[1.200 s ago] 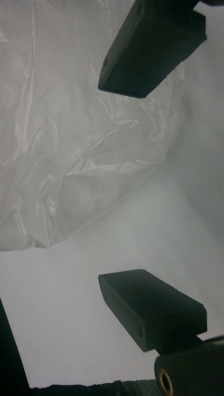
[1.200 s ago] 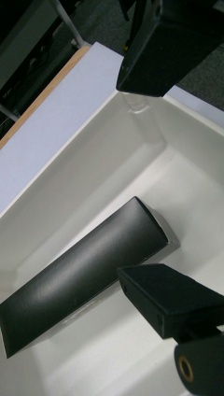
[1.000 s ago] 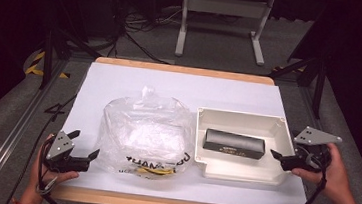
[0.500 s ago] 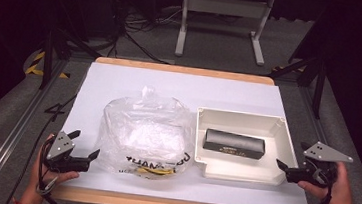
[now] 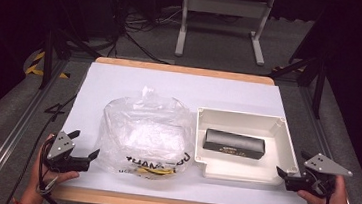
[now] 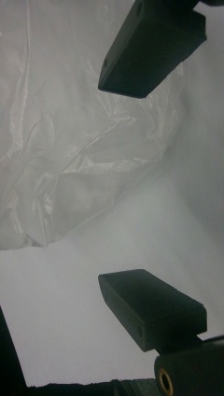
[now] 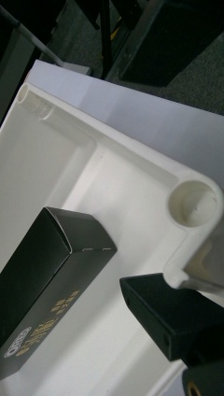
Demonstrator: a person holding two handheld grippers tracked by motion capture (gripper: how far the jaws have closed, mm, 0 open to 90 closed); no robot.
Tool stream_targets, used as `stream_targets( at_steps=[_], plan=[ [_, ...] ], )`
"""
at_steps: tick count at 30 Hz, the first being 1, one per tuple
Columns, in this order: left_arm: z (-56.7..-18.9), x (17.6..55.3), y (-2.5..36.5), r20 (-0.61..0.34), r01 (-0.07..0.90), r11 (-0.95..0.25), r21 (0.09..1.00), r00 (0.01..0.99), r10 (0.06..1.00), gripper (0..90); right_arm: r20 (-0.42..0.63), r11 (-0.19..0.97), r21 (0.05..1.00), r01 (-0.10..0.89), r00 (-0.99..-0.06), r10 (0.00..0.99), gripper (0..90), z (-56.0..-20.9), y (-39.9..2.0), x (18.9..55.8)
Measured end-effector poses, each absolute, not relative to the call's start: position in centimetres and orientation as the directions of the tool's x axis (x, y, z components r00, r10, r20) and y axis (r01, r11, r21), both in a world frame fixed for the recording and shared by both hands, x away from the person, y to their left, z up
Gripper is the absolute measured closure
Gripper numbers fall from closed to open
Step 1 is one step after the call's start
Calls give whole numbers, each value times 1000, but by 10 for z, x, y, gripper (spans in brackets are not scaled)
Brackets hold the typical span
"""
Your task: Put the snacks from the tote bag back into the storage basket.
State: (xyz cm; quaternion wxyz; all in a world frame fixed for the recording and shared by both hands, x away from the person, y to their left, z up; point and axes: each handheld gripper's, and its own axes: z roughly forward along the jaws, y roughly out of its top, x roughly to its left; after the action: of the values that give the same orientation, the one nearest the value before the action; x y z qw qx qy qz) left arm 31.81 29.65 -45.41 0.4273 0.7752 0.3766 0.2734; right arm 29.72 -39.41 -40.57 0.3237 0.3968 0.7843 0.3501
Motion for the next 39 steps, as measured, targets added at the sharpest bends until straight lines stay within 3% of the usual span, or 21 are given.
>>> stream_targets(
  at_steps=[7,21,39],
  plan=[
    [-454,318,297,99,354,-343,870,556,825,90,-220,430,821,376,-488,845,36,-419,-393,291],
    [-455,320,301,91,359,-325,875,538,838,90,-127,290,887,360,-415,901,37,-439,-400,281],
    [-453,321,305,64,359,-291,887,528,847,88,-151,278,911,303,-384,911,31,-444,-402,274]
  ],
)
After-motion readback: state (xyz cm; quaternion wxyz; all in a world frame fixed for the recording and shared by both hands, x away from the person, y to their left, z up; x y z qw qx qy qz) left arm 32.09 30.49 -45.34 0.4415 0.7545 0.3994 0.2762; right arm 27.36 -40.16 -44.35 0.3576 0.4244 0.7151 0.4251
